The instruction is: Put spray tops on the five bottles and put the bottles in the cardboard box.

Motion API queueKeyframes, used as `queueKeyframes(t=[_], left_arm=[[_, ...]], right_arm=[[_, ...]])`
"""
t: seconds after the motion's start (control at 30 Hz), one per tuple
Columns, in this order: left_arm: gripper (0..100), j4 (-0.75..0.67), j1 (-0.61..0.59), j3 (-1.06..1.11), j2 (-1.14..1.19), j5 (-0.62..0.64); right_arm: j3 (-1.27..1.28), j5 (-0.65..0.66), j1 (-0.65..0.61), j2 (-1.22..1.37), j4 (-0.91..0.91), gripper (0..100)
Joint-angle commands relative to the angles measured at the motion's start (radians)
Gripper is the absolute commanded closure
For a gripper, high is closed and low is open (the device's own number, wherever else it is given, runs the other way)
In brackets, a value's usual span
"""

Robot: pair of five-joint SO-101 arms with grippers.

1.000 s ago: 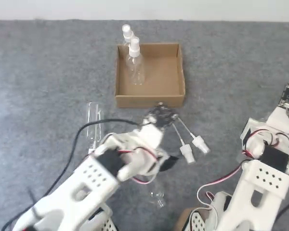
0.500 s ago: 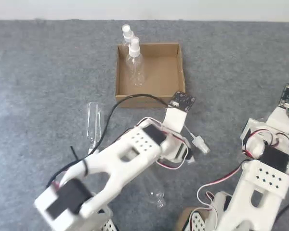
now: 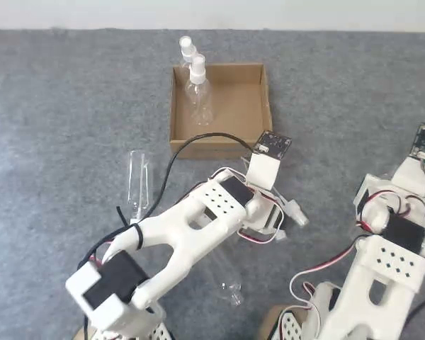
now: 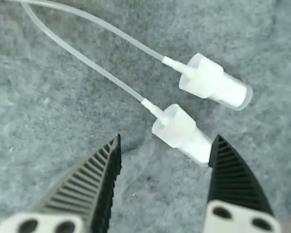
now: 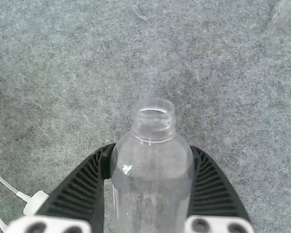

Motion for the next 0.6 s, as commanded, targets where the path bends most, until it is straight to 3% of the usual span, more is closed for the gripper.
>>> queueKeyframes(t=[0.0, 0.57], left_arm=[[73, -0.031, 0.006, -0.053, -0.005, 0.012], [73, -0.044, 0.006, -0.056, 0.026, 0.014]], right_arm=[[-0.015, -0.002, 0.008, -0.035, -0.022, 90.5], [-0.015, -0.002, 0.007, -0.035, -0.018, 90.5]])
